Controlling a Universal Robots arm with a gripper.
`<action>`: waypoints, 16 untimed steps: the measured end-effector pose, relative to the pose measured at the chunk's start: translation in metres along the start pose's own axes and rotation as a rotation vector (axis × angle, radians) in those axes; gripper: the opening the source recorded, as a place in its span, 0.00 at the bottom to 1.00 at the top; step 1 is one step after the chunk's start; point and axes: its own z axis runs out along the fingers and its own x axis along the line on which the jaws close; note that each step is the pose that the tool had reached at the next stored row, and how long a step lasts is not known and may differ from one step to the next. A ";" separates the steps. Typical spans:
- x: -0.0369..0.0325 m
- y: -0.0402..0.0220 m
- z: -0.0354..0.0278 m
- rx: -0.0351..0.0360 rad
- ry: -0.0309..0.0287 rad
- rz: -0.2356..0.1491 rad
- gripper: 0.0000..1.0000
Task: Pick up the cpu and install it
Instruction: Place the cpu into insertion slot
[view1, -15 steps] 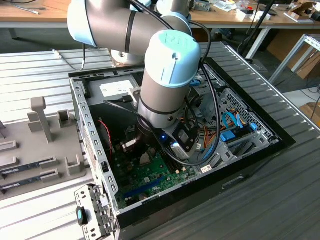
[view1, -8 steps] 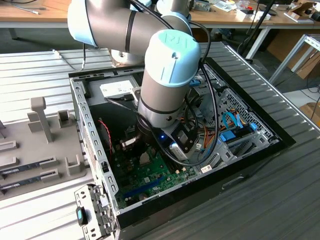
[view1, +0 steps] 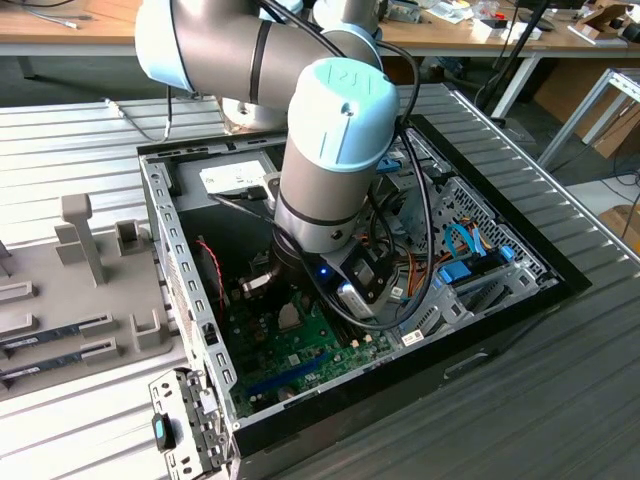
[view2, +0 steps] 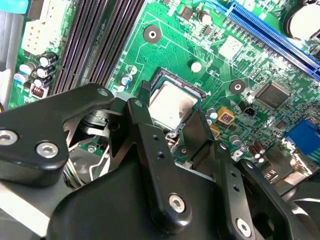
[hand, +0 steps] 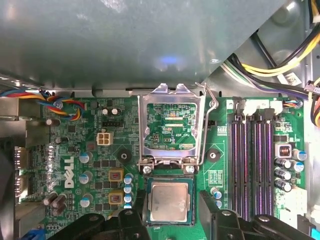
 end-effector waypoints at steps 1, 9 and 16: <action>0.0000 0.0000 0.0005 0.0003 0.0002 0.007 0.53; 0.0001 -0.0002 0.0019 0.0003 0.0000 0.022 0.53; 0.0002 -0.0002 0.0018 0.0001 0.0001 0.022 0.39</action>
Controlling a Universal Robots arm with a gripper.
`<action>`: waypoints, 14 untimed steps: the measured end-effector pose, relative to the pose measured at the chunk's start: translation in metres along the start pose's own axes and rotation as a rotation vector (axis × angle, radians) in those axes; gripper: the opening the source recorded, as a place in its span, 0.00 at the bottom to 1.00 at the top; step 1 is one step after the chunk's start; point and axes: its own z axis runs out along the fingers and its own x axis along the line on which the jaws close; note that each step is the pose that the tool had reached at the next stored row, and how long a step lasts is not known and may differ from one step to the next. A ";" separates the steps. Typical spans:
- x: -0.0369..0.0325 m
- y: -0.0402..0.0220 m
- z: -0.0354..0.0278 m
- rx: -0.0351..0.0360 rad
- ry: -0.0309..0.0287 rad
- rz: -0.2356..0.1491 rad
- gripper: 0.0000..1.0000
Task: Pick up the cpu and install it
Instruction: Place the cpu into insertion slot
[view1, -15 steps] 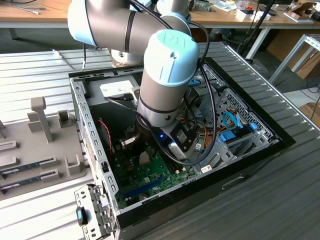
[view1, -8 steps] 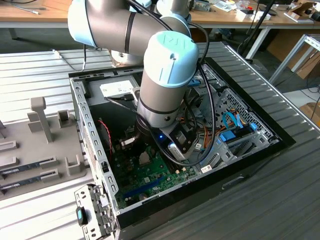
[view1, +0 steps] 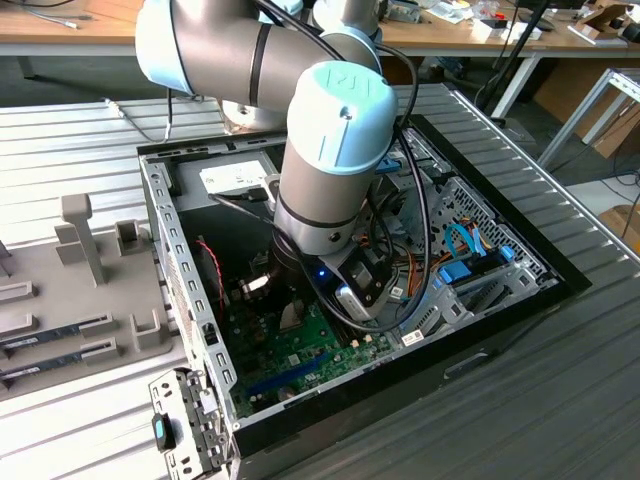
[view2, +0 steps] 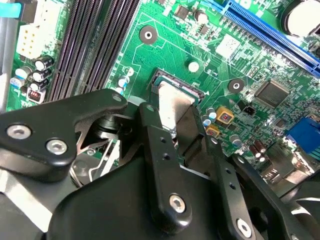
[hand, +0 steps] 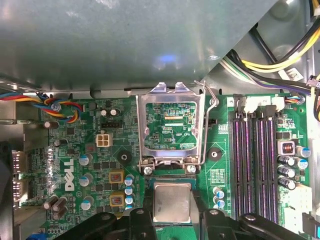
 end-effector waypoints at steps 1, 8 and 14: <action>0.0000 0.0000 0.0001 -0.0001 -0.0001 0.000 0.39; 0.0000 0.0000 0.0001 -0.0006 -0.0001 0.000 0.39; -0.0001 0.0000 -0.0020 0.0032 -0.0001 0.000 0.39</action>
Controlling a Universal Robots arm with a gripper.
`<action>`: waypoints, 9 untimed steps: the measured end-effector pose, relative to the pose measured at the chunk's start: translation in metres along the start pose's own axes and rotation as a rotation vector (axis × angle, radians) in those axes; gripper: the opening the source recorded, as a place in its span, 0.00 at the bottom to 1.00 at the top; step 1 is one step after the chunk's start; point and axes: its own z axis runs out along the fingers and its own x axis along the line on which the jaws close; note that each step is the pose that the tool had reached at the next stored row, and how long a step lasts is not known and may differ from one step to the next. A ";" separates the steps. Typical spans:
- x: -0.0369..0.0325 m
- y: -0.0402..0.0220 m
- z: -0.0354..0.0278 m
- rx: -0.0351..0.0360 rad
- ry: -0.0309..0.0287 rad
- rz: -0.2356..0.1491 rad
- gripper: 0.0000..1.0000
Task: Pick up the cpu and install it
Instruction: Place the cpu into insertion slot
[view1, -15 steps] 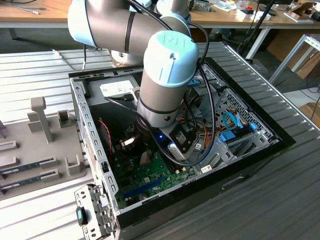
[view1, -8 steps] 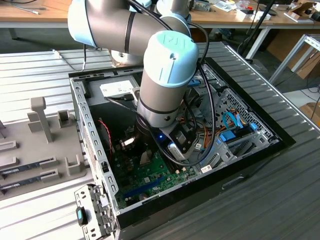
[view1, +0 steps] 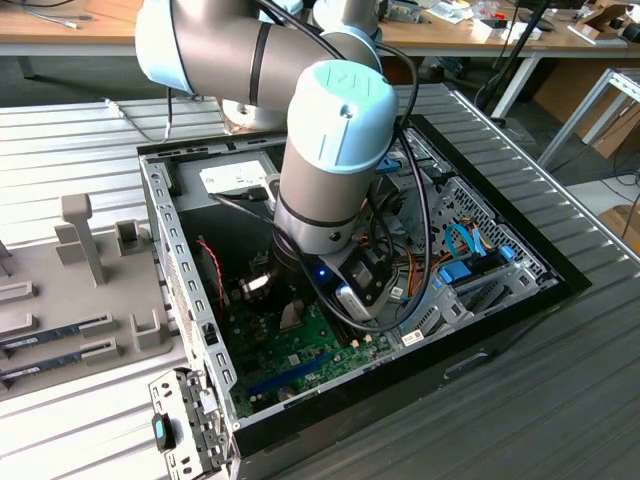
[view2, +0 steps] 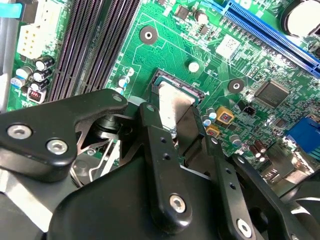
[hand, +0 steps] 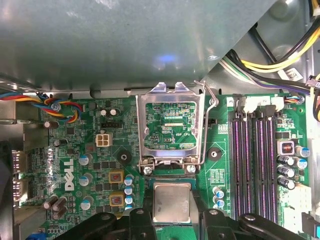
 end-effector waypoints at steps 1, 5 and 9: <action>0.0000 0.0000 -0.0005 0.0003 -0.0001 0.000 0.39; 0.0000 0.0000 -0.0011 0.0004 -0.0001 -0.010 0.39; 0.0000 0.0000 -0.0011 0.0000 0.0000 -0.054 0.39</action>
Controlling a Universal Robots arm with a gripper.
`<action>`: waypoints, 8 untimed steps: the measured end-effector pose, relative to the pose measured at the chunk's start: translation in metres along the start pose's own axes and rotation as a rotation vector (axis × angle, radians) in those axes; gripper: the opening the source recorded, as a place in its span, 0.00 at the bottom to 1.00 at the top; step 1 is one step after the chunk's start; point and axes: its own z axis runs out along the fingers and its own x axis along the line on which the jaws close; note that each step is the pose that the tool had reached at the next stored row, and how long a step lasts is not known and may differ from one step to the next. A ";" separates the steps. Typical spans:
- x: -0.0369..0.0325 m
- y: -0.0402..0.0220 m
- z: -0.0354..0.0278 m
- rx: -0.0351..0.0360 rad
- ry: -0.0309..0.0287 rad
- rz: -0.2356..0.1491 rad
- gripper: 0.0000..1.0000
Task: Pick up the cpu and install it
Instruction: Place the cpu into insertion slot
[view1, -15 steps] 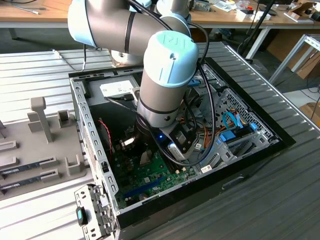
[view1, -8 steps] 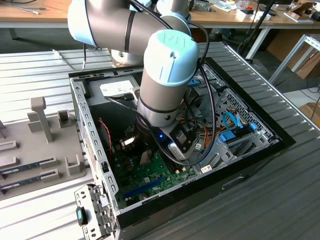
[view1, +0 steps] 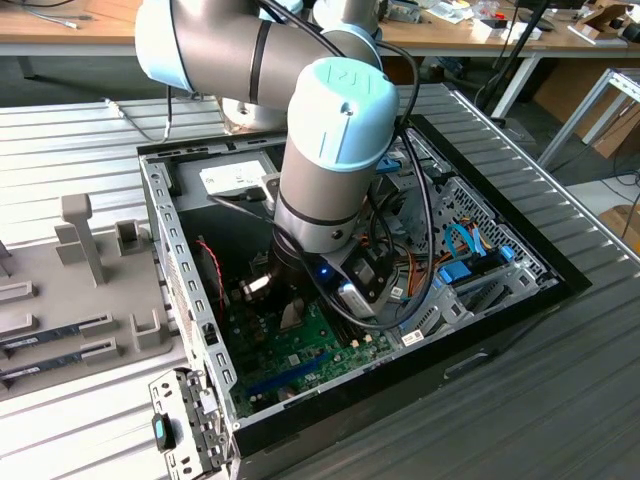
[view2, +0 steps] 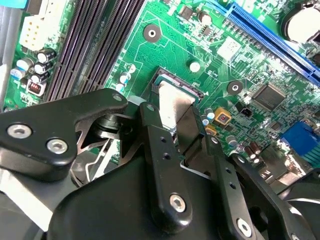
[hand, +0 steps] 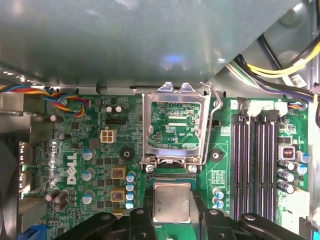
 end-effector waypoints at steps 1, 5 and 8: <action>0.0000 0.0000 0.0001 0.0002 0.0001 0.000 0.39; 0.0007 -0.0001 0.0015 0.0004 0.0000 0.023 0.39; 0.0002 -0.0011 0.0023 0.0002 0.0000 0.028 0.39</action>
